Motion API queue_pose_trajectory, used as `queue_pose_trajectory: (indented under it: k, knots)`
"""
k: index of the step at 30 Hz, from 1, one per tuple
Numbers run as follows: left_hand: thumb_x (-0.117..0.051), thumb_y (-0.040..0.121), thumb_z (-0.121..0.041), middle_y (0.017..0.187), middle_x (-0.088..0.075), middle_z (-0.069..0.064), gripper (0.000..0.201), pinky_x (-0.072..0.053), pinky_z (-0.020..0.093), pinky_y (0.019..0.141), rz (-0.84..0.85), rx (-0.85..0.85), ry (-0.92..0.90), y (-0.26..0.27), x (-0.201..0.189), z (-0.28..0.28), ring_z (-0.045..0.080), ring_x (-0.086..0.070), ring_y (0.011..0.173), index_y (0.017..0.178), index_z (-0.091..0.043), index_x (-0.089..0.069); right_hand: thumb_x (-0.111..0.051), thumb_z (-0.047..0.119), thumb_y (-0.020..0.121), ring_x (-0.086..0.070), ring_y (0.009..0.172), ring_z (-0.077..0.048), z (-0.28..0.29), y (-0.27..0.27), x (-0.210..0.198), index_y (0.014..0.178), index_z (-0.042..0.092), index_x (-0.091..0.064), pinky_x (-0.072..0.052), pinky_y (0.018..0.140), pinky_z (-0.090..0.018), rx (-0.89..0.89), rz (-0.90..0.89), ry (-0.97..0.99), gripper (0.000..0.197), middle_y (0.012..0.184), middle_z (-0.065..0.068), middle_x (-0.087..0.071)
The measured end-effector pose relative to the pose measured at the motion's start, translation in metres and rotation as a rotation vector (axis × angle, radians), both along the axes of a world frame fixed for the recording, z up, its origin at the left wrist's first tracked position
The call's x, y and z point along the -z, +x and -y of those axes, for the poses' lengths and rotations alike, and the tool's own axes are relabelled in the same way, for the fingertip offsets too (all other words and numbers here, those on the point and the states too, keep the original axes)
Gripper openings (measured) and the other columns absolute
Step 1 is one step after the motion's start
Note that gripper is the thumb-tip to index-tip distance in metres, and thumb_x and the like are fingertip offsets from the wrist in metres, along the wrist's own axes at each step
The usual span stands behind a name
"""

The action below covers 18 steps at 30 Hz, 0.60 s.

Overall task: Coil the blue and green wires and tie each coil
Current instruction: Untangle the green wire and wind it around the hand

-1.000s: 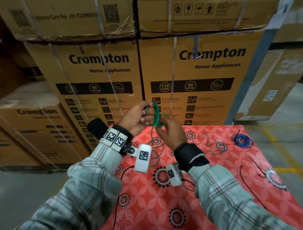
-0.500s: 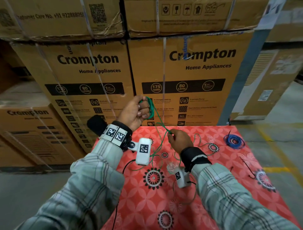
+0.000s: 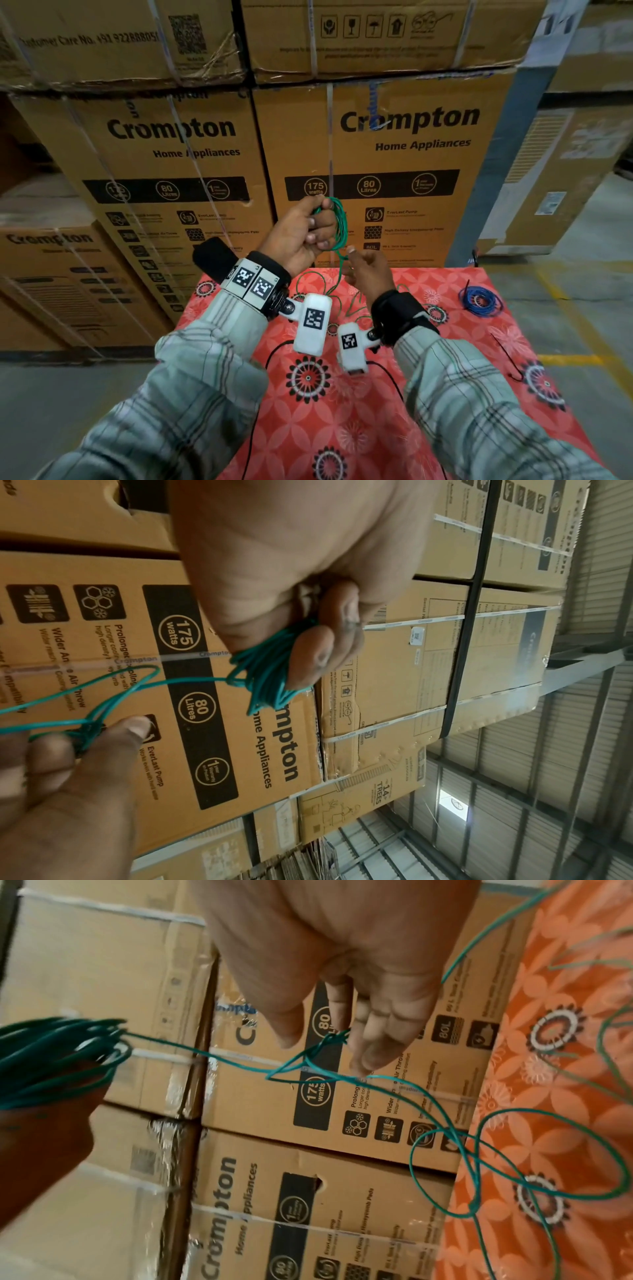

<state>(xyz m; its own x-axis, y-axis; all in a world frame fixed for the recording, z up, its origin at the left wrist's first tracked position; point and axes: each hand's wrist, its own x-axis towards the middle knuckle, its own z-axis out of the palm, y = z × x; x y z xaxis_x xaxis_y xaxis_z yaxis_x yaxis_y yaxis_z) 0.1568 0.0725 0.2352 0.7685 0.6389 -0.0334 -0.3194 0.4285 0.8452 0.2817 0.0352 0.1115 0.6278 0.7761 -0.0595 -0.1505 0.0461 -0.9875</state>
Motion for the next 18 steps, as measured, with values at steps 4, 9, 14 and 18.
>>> queue_pose_trajectory:
  k: [4, 9, 14, 18]
  knots:
    - [-0.028, 0.1, -0.023, 0.041, -0.025, -0.011, 0.027, -0.024, 0.017, 0.035, 0.017, 0.003, -0.003, 0.001, -0.007, -0.001, 0.001, -0.022, 0.028, 0.077, -0.02, -0.042, -0.062, -0.002, 0.088, -0.051, 0.059, -0.021, -0.001, 0.004, -0.01, 0.109, 0.005, -0.043, -0.046, 0.059, -0.032, -0.025, -0.3, 0.035, 0.029, 0.074, -0.012, -0.053]
    - [-0.031, 0.099, -0.021, 0.04, -0.026, -0.01, 0.028, -0.023, 0.017, 0.037, 0.057, -0.155, 0.003, -0.006, -0.01, -0.014, 0.002, -0.022, 0.029, 0.074, -0.019, -0.043, -0.047, -0.013, 0.089, -0.061, 0.076, -0.031, -0.004, 0.009, -0.012, 0.118, 0.008, -0.04, -0.05, 0.053, -0.024, -0.078, -0.324, 0.076, 0.036, 0.097, -0.017, -0.055]
    - [-0.031, 0.101, -0.023, 0.04, -0.027, -0.01, 0.028, -0.023, 0.017, 0.036, 0.06, -0.31, 0.023, -0.015, -0.007, -0.032, 0.002, -0.023, 0.029, 0.076, -0.019, -0.043, -0.054, -0.009, 0.09, -0.061, 0.083, -0.026, 0.0, 0.021, -0.012, 0.119, 0.009, -0.041, -0.044, 0.048, -0.019, -0.181, -0.338, 0.112, 0.036, 0.106, -0.021, -0.06]
    - [-0.03, 0.101, -0.02, 0.041, -0.027, -0.01, 0.029, -0.022, 0.019, 0.039, 0.106, -0.39, 0.021, -0.014, -0.014, -0.036, 0.003, -0.023, 0.031, 0.075, -0.019, -0.042, -0.046, -0.012, 0.093, -0.057, 0.068, -0.016, 0.006, 0.032, -0.004, 0.128, 0.005, -0.042, -0.046, 0.053, -0.02, -0.336, -0.363, 0.163, 0.039, 0.107, -0.021, -0.054]
